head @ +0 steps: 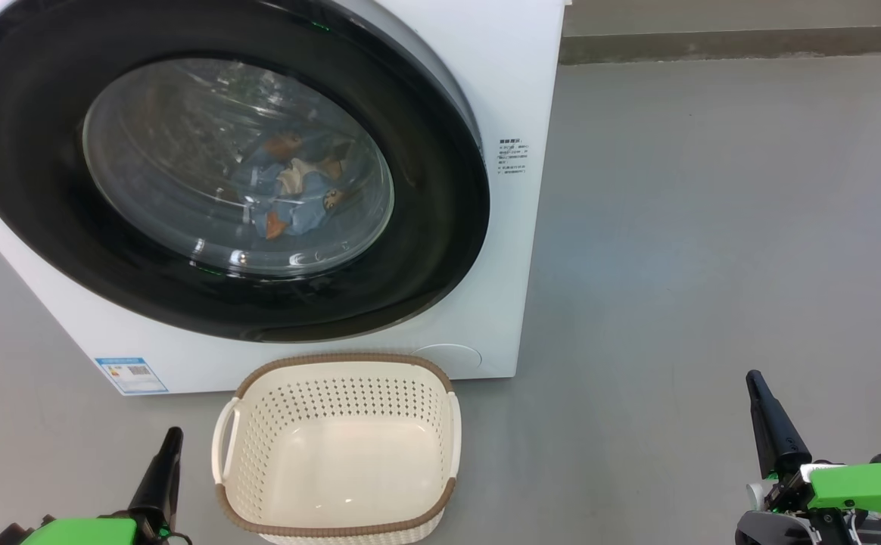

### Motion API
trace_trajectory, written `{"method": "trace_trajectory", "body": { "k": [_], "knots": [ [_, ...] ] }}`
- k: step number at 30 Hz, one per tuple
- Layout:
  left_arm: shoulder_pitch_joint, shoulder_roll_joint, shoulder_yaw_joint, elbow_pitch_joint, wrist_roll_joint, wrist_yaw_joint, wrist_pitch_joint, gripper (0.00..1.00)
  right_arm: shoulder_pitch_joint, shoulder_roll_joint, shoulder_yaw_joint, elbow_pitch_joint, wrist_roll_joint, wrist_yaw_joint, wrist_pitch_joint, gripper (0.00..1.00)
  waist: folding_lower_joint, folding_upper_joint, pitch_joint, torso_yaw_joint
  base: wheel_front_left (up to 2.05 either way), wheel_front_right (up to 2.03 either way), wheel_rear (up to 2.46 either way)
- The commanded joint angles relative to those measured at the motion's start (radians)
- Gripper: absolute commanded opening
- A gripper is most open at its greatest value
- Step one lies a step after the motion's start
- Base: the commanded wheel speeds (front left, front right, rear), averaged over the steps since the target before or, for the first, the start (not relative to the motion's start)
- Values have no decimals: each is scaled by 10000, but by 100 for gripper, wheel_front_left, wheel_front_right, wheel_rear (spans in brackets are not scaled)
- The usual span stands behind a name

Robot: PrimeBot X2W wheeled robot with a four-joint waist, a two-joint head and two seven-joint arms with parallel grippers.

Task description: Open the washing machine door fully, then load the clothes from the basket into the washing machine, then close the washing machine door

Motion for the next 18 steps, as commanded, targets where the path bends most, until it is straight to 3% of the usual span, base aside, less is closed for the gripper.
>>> {"method": "trace_trajectory", "body": {
  "k": [1, 18],
  "knots": [
    [-457, 111, 343, -253, 99, -29, 14, 0, -141, -23, 224, -288, -16, 16, 51, 0, 0, -1, 0, 0, 0, 0, 0],
    [-458, 102, 356, -253, 110, -29, 25, 0, -142, -16, 214, -287, -24, 16, 59, 0, 0, -1, 0, 0, 0, 0, 0]
  ]
}}
